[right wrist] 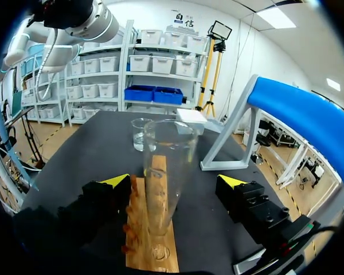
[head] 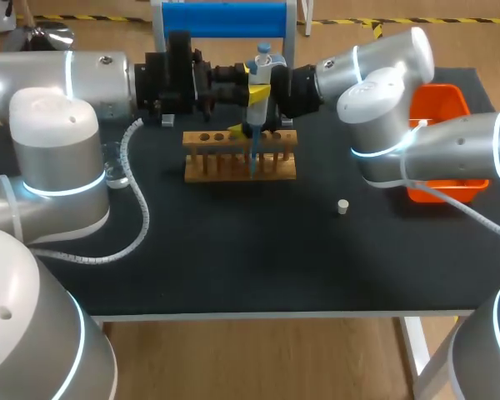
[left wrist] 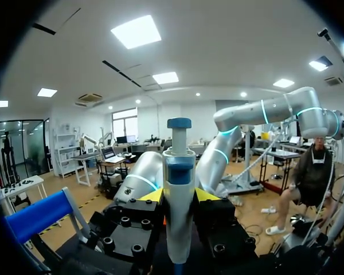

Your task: Invert the test tube, pick up the pipette, mount the tip to pipette, aspirate from beaker and dispense into the tube, eject the tip, return the pipette, and cap with the stopper.

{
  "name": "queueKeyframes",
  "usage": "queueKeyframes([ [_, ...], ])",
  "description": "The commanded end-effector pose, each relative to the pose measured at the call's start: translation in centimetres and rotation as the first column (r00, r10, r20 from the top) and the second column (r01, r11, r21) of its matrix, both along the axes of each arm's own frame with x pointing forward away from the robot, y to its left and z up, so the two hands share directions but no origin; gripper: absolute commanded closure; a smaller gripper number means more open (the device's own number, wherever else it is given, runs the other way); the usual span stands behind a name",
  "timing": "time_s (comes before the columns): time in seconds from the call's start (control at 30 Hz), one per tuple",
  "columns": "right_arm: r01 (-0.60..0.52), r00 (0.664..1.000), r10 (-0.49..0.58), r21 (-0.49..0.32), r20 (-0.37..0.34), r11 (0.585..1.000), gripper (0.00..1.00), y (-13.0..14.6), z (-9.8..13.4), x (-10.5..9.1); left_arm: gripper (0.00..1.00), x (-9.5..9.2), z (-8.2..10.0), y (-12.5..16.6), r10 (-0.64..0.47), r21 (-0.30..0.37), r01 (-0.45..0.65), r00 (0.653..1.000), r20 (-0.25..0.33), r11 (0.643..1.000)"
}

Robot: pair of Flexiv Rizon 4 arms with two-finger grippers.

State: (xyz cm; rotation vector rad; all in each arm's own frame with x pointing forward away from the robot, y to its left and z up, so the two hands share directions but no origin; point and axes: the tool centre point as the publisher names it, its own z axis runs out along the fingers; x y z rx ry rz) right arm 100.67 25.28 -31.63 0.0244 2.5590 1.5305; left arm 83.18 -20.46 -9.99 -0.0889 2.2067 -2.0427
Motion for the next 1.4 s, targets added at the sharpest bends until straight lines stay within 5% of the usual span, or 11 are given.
queueKeyframes([
  [0.03,-0.004,1.0,0.004,0.016,0.002,1.0,0.0,-2.3,1.5,-1.0,1.0,0.0,0.0,-0.1,0.001,-0.001,-0.001,1.0,0.001,1.0],
  [0.9,0.017,0.999,-0.024,0.207,0.032,0.978,0.0,-12.9,8.7,-9.6,1.0,0.0,0.0,-0.1,0.001,-0.001,-0.001,1.0,0.001,1.0],
  [1.4,-0.131,0.991,0.118,0.366,0.056,0.921,0.0,-12.3,12.4,-13.5,1.0,0.0,0.0,-0.1,0.001,-0.001,-0.001,1.0,0.001,1.0],
])
